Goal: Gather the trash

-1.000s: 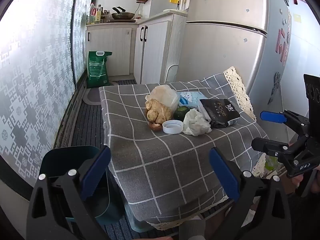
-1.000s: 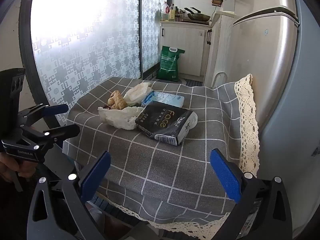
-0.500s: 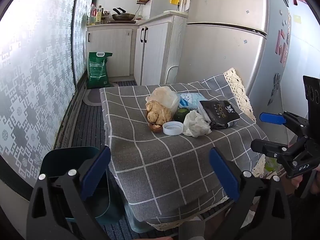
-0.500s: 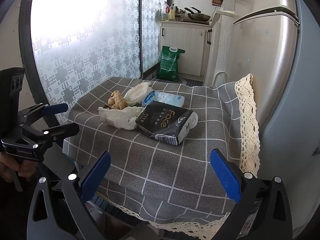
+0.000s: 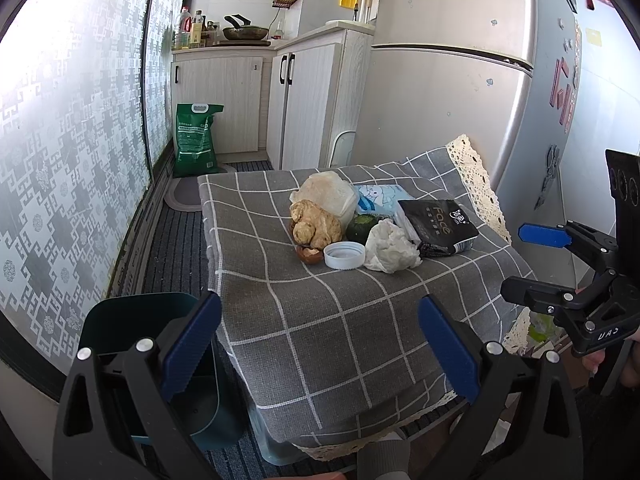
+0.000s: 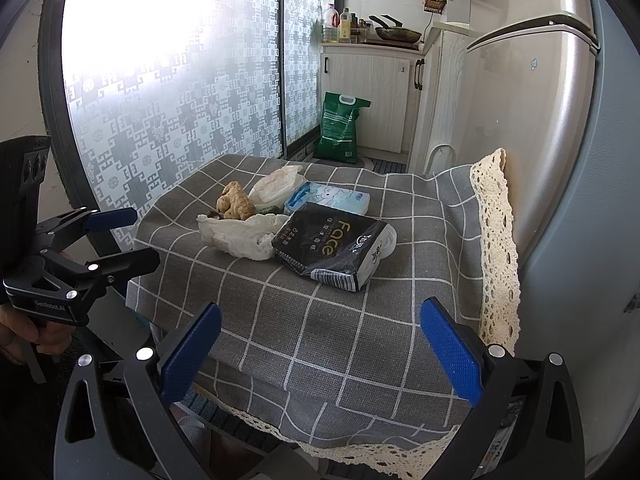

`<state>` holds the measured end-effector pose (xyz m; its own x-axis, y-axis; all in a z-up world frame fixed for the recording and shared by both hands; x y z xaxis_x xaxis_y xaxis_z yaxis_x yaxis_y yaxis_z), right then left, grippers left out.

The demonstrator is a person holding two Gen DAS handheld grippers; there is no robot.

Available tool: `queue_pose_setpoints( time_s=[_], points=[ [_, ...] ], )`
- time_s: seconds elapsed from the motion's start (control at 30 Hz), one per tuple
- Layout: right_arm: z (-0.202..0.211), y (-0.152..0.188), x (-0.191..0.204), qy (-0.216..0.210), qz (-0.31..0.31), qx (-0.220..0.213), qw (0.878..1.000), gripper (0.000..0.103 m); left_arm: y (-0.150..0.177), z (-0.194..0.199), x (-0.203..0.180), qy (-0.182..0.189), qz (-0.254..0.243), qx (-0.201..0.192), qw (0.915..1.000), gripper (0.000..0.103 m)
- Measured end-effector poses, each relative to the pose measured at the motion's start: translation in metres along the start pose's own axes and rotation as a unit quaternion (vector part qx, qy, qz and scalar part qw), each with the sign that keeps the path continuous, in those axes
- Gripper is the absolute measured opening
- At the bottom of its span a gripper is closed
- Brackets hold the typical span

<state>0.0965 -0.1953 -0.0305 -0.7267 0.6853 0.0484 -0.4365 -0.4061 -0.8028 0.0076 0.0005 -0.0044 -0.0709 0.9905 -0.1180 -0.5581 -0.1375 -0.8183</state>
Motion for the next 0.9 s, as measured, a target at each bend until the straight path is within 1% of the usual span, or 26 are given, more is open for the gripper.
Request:
queue_pose_setpoints(
  time_s=[0.9],
  points=[
    [-0.0007,-0.0003,0.0009,-0.002,0.001,0.0,1.0,0.101,0.0,0.0,-0.0009,0.0,-0.002,0.0,1.0,0.1]
  ],
)
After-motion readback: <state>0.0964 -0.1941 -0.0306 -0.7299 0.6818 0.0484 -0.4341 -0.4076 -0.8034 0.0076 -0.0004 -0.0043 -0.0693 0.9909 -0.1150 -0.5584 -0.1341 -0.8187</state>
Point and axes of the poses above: each gripper's, at about its wrist camera, not at the fingertips, and z roughly against the way its jaws point, x to its left, y to its underside, the point moved 1 cm from there along -z, roughly the way its jaws point
